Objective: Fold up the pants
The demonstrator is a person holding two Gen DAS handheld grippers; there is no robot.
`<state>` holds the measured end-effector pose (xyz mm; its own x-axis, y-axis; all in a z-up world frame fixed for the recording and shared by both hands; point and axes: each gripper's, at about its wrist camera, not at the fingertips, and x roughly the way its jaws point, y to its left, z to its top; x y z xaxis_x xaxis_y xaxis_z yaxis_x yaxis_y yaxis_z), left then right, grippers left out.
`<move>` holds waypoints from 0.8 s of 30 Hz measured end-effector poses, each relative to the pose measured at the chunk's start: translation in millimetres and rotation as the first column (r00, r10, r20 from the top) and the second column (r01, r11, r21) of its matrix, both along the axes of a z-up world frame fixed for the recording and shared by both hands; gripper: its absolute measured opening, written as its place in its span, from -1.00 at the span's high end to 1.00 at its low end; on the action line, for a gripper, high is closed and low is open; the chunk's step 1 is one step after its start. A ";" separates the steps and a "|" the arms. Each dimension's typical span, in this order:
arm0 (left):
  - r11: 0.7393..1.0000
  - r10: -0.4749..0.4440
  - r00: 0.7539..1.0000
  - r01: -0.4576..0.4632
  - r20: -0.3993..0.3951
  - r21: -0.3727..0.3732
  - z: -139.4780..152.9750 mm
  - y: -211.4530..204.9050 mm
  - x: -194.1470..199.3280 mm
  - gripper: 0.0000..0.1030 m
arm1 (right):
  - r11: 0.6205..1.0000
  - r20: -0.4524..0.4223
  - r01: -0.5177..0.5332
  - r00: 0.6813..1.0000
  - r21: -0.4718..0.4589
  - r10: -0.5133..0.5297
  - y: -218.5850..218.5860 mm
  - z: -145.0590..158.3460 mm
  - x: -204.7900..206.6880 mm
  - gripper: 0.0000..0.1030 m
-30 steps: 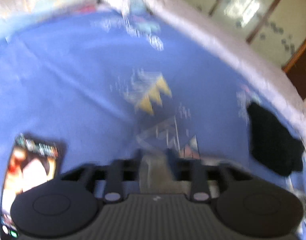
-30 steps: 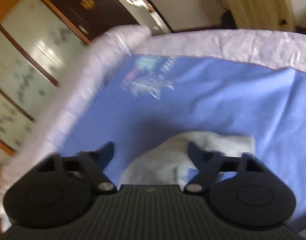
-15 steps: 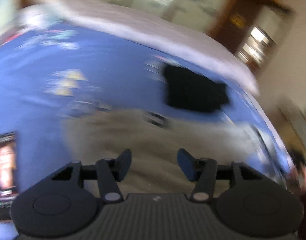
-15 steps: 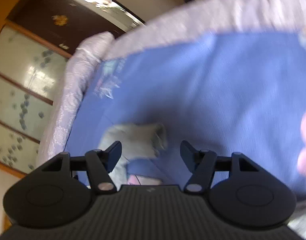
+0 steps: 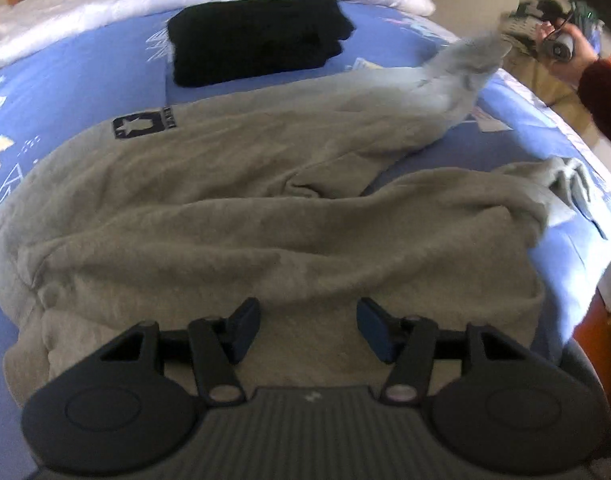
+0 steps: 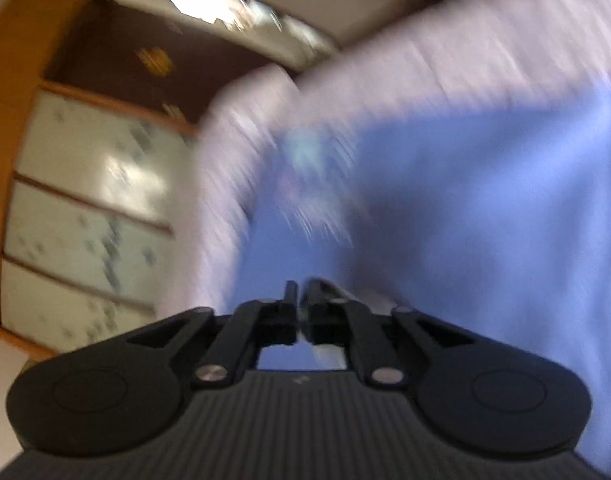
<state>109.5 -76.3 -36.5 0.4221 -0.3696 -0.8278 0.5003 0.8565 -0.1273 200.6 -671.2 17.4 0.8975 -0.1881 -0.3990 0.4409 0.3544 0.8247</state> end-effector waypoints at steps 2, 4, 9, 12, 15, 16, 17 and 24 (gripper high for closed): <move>1.000 0.021 1.000 -0.021 0.011 -0.009 1.6 2.4 -0.3 -0.08 | 0.995 -0.074 0.041 0.996 -0.090 -0.048 3.1 12.4 7.2 -0.61; 0.999 0.035 0.999 -0.034 0.017 -0.012 1.1 4.1 0.4 -0.14 | 0.989 -0.076 -0.016 0.997 -0.147 0.005 9.4 9.9 0.9 -0.52; 0.999 -0.019 1.000 0.018 0.018 0.026 -4.0 -2.8 -1.9 -0.20 | 0.970 -0.210 -0.114 0.975 -0.214 0.068 25.4 -34.7 -26.8 -0.49; 0.996 -0.078 0.996 0.077 0.033 0.035 -3.8 -8.4 -12.9 -0.51 | 0.977 -0.274 -0.141 0.957 -0.161 0.093 28.3 -67.7 -23.6 -0.48; 0.993 -0.109 0.993 0.106 0.040 0.055 -7.8 -14.4 -21.0 -0.39 | 0.984 -0.319 -0.156 0.940 -0.085 0.122 32.9 -91.3 -9.9 0.28; 0.991 -0.119 0.992 0.115 0.045 0.070 -9.4 -16.6 -23.4 -0.20 | 0.982 -0.360 -0.174 0.923 -0.076 0.135 36.4 -97.2 -2.6 0.71; 0.988 -0.130 0.990 0.126 0.047 0.086 -11.1 -18.3 -25.1 -0.01 | 0.979 -0.397 -0.180 0.909 -0.099 0.127 41.9 -97.0 2.4 0.91; 0.990 -0.122 0.992 0.119 0.038 0.077 -3.6 -9.1 -28.9 0.21 | 0.984 -0.421 0.010 0.903 -0.177 -0.085 29.8 -85.9 -25.0 0.80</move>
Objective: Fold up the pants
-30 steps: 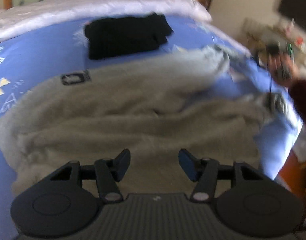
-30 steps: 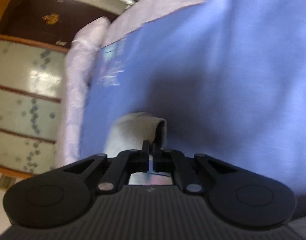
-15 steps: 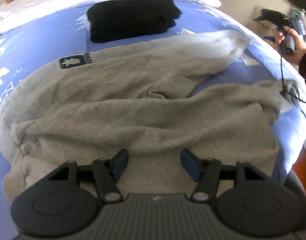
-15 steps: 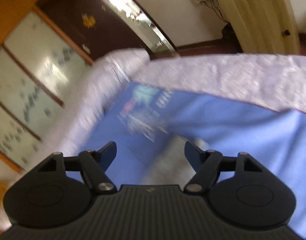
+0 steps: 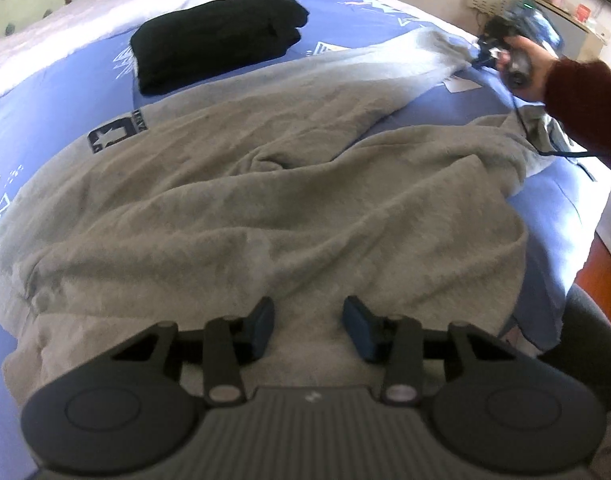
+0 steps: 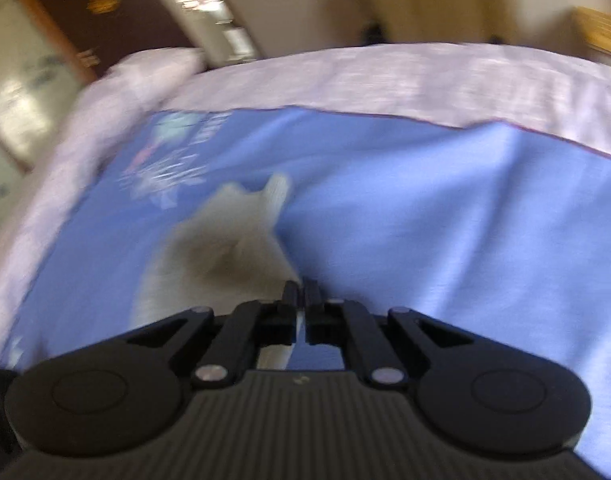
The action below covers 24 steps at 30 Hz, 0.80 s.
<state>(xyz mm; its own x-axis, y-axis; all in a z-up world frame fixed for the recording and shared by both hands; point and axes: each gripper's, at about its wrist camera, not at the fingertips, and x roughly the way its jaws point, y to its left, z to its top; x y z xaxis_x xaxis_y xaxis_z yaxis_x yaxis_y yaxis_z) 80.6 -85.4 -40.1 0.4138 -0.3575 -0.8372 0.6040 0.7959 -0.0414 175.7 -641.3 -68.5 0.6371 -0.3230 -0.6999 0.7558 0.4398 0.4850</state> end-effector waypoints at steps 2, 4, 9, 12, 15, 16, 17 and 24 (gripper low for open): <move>1.000 0.015 1.000 -0.015 -0.007 -0.009 6.1 7.7 -1.1 0.15 | 0.996 0.052 -0.034 0.998 0.087 0.029 -8.1 4.7 -20.0 0.43; 0.997 0.047 0.999 -0.048 -0.021 -0.055 18.0 24.7 -3.0 0.08 | 0.996 0.115 -0.042 0.993 0.074 0.033 -11.2 21.0 -51.6 0.18; 0.956 0.250 0.968 -0.251 -0.026 -0.155 44.3 92.8 -10.2 -0.29 | 0.992 0.255 -0.082 0.965 0.094 0.056 -19.6 42.8 -164.9 0.16; 0.901 0.399 0.915 -0.404 -0.067 -0.160 42.7 132.3 -9.5 -0.41 | 0.993 0.257 -0.040 0.966 0.108 0.011 -13.5 34.9 -237.5 0.15; 0.834 0.498 0.852 -0.521 -0.162 -0.179 31.8 162.9 -9.6 -0.44 | 0.988 0.241 -0.006 0.970 0.156 -0.032 2.3 15.0 -288.0 0.15; 0.813 0.514 0.834 -0.548 -0.200 -0.197 27.6 170.3 -10.0 -0.46 | 0.984 0.238 -0.008 0.971 0.176 -0.034 9.5 9.2 -299.9 0.15; 0.799 0.521 0.823 -0.564 -0.228 -0.211 24.6 175.4 -10.3 -0.53 | 0.979 0.237 -0.016 0.971 0.203 -0.033 16.4 2.7 -311.8 0.15; 0.763 0.486 0.802 -0.583 -0.348 -0.279 0.4 168.9 -11.9 -0.52 | 0.933 0.281 -0.075 0.959 0.352 -0.029 41.0 -28.3 -307.0 0.15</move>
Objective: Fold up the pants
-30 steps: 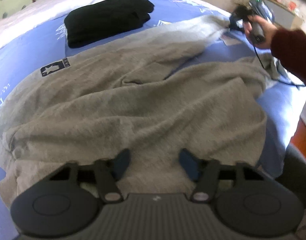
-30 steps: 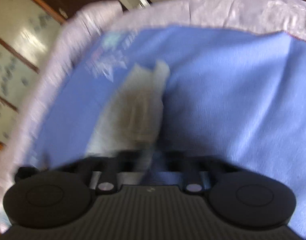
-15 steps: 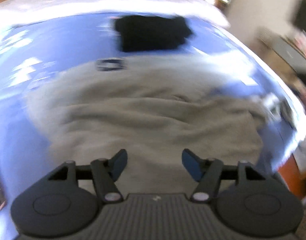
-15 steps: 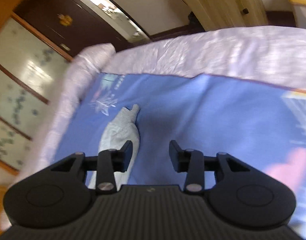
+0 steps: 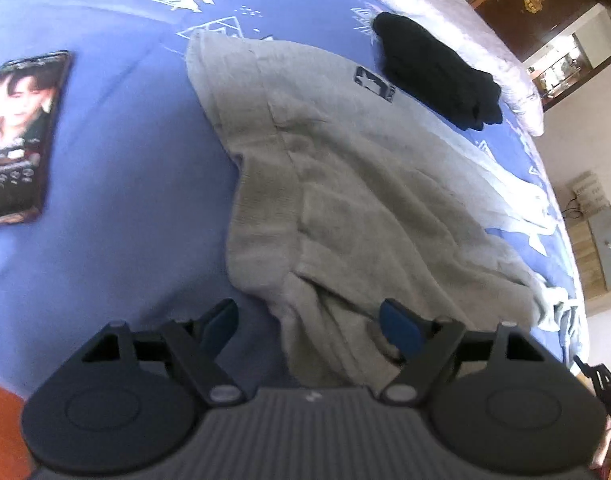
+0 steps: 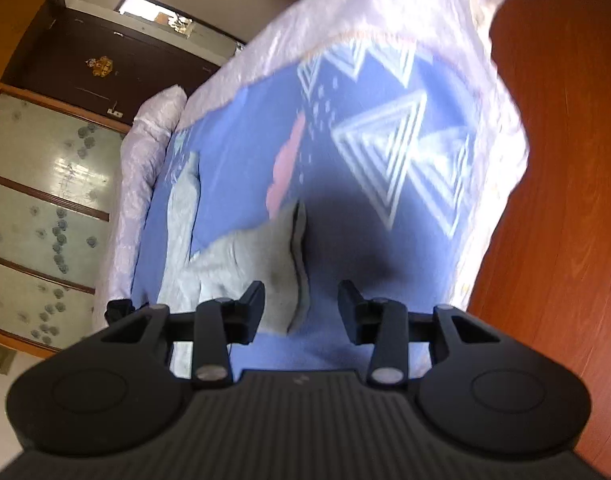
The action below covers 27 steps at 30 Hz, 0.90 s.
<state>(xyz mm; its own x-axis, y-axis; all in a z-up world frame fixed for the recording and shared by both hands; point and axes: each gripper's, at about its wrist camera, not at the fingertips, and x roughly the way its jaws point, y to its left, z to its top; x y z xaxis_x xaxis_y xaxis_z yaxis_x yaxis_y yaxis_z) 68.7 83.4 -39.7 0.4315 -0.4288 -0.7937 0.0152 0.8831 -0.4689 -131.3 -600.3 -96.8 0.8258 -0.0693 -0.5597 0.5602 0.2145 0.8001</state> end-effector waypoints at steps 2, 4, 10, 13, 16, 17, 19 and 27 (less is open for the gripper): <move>1.000 -0.010 1.000 0.010 0.017 0.001 -2.3 -11.4 0.1 -0.28 | 1.000 -0.024 -0.020 1.000 -0.002 0.020 4.0 1.5 13.7 0.22; 1.000 -0.024 1.000 0.023 0.016 0.004 -4.1 -20.6 0.8 0.15 | 0.998 -0.069 -0.024 0.997 -0.051 0.020 6.0 9.5 18.7 0.45; 1.000 -0.007 0.999 0.007 0.041 0.016 11.6 -14.9 -4.7 0.55 | 0.994 0.122 0.046 0.992 -0.099 -0.034 -4.8 64.9 -15.2 0.86; 0.999 0.026 0.998 -0.027 0.052 0.017 20.8 -3.0 -7.4 0.55 | 0.973 0.260 0.145 0.961 -0.181 -0.095 -18.7 118.8 -29.6 0.86; 0.998 0.063 0.996 -0.064 0.062 0.016 28.1 10.0 -8.0 0.56 | 0.940 0.306 0.213 0.944 -0.267 -0.127 -38.4 157.6 -19.4 0.87; 0.997 0.076 0.995 -0.077 0.062 0.017 28.9 12.4 -7.8 0.56 | 0.932 0.303 0.222 0.944 -0.285 -0.132 -44.7 164.3 -9.1 0.92; 0.994 0.099 0.993 -0.101 0.060 0.028 30.2 15.9 -7.0 0.56 | 0.917 0.278 0.243 0.948 -0.316 -0.156 -59.0 173.5 23.6 0.95; 0.990 0.131 0.990 -0.134 0.053 0.052 30.4 17.3 -7.8 0.56 | 0.917 0.065 0.126 0.992 -0.378 -0.109 -71.5 131.1 122.6 0.83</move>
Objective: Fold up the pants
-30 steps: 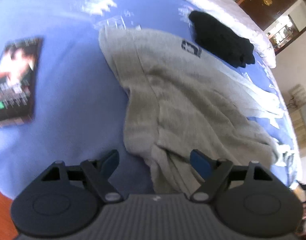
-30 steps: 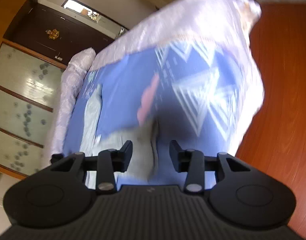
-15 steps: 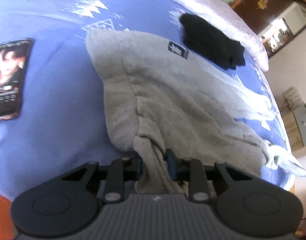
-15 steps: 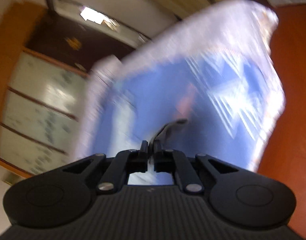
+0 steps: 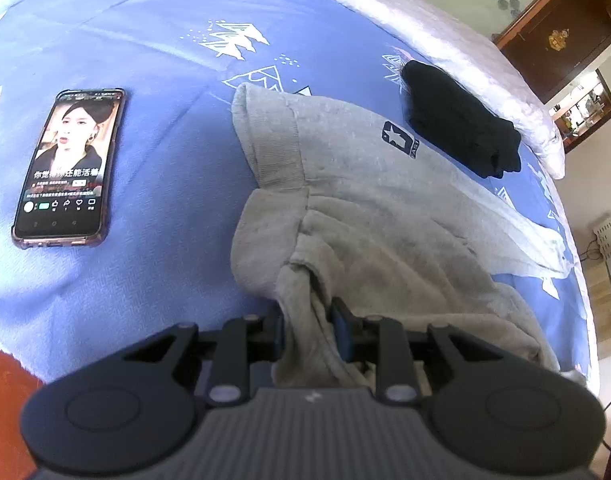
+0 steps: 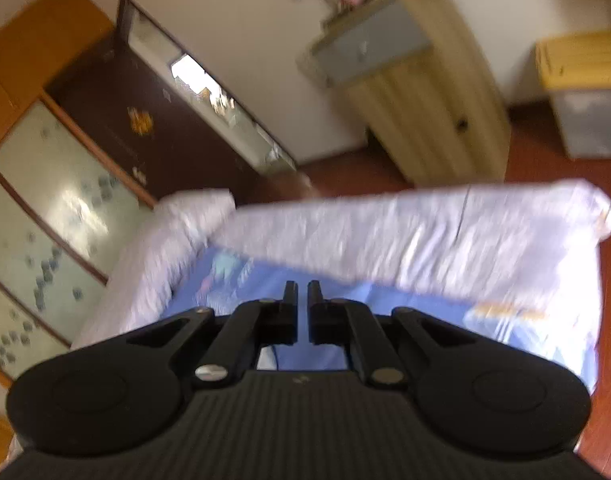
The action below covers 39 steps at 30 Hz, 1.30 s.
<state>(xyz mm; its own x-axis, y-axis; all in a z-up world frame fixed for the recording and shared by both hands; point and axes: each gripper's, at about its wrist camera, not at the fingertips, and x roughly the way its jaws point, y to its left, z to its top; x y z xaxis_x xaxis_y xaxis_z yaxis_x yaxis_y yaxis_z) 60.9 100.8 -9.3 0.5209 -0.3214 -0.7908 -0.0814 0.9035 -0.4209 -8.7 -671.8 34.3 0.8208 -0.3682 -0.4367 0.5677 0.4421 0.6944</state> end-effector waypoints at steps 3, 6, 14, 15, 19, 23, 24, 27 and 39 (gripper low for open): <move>0.999 -0.021 1.000 0.021 -0.013 0.024 -2.8 -4.9 3.4 0.55 | 0.994 0.007 -0.106 0.994 0.002 0.106 14.5 -15.0 -22.5 0.76; 0.999 -0.038 0.998 0.039 -0.046 0.028 -10.3 -8.9 12.0 0.55 | 0.994 -0.017 -0.109 0.994 0.016 0.109 25.1 -33.2 -67.6 0.59; 0.998 -0.054 0.996 0.056 -0.068 0.024 -17.9 -11.7 15.2 0.53 | 0.990 -0.194 -0.092 0.975 0.110 0.112 58.7 -72.5 -115.1 0.24; 0.998 -0.052 0.996 0.053 -0.068 0.019 -18.2 -10.7 14.0 0.53 | 0.988 -0.189 -0.094 0.975 0.122 0.116 63.5 -74.4 -116.1 0.17; 0.999 -0.043 0.996 0.043 -0.072 0.002 -19.6 -4.9 10.8 0.51 | 0.987 -0.214 -0.086 0.970 0.135 0.113 67.4 -73.9 -100.9 -0.01; 0.999 -0.036 0.996 0.035 -0.076 -0.010 -20.9 -2.9 11.4 0.50 | 0.964 -0.245 -0.115 0.954 0.239 0.174 67.2 -92.6 -90.9 0.92; 0.999 -0.038 0.996 0.037 -0.076 -0.008 -20.5 -3.3 11.6 0.50 | 0.959 -0.224 -0.108 0.960 0.263 0.169 66.0 -93.9 -94.9 0.92; 0.999 -0.044 0.996 0.044 -0.078 -0.003 -20.0 -3.9 13.3 0.50 | 0.955 -0.118 -0.083 0.986 0.286 0.121 59.1 -77.3 -111.7 0.92; 1.000 -0.013 0.996 0.014 -0.085 0.016 -17.8 -7.4 15.7 0.50 | 0.950 0.043 -0.112 0.994 0.290 0.104 -11.0 -48.4 34.7 0.30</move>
